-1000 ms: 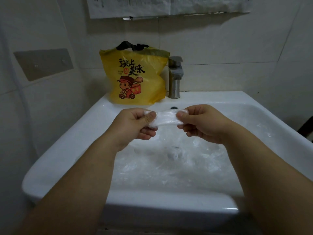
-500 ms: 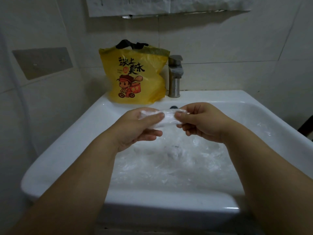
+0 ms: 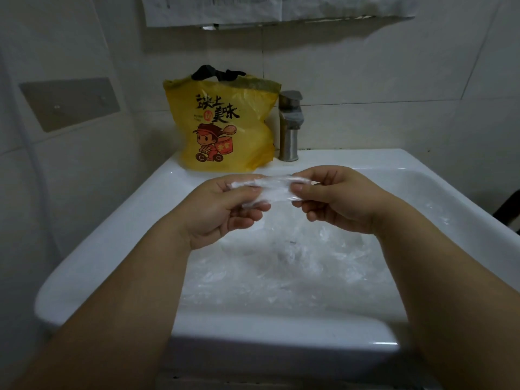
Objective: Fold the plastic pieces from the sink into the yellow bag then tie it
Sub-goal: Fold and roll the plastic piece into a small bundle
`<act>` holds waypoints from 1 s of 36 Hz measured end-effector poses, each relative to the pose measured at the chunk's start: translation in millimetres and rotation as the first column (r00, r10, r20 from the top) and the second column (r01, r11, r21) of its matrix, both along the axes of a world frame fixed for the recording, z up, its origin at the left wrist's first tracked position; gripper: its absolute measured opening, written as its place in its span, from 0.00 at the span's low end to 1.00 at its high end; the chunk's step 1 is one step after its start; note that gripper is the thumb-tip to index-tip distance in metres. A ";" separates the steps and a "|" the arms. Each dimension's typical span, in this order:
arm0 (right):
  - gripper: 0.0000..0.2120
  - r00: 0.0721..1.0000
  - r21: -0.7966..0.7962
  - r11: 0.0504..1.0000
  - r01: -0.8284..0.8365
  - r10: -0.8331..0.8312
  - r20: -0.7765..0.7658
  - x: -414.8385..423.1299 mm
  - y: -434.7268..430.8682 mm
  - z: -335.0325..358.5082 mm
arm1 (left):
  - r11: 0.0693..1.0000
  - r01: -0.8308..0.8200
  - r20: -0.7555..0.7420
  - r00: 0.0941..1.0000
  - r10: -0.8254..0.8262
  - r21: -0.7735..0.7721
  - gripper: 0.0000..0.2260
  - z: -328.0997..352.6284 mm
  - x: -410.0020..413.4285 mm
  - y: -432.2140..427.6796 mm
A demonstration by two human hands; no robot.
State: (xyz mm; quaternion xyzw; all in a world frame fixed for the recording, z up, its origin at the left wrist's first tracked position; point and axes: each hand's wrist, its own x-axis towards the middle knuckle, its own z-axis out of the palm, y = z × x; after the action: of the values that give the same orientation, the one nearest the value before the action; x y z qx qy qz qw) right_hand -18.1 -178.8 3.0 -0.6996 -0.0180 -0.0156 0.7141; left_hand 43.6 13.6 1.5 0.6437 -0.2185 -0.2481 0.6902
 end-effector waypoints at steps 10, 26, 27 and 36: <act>0.10 0.998 0.198 0.979 -0.054 0.049 0.031 -3.3 -2.7 4.7 | 0.980 0.076 -0.077 0.993 -0.091 -0.185 0.12 4.9 0.2 4.7; 0.12 0.992 -0.050 0.991 0.124 -0.125 -0.010 2.7 -1.4 -1.5 | 0.990 -0.140 0.159 0.978 0.139 -0.003 0.09 -6.1 5.5 -2.9; 0.15 0.992 -0.071 0.990 0.125 -0.127 -0.023 2.8 -1.9 -2.1 | 0.986 -0.165 0.169 0.972 0.163 -0.007 0.08 -6.3 5.7 -3.6; 0.03 0.985 -0.185 0.968 0.168 -0.172 -0.003 4.8 8.6 -3.8 | 0.937 -0.298 0.101 0.942 0.319 -0.181 0.06 -6.4 10.1 -9.2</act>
State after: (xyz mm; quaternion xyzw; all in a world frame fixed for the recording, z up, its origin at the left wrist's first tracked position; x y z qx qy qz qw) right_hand -13.3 -170.2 -0.7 -0.7618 0.0476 -0.0683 0.6424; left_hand 53.6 4.4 -5.0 0.6260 -0.1781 -0.0759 0.7554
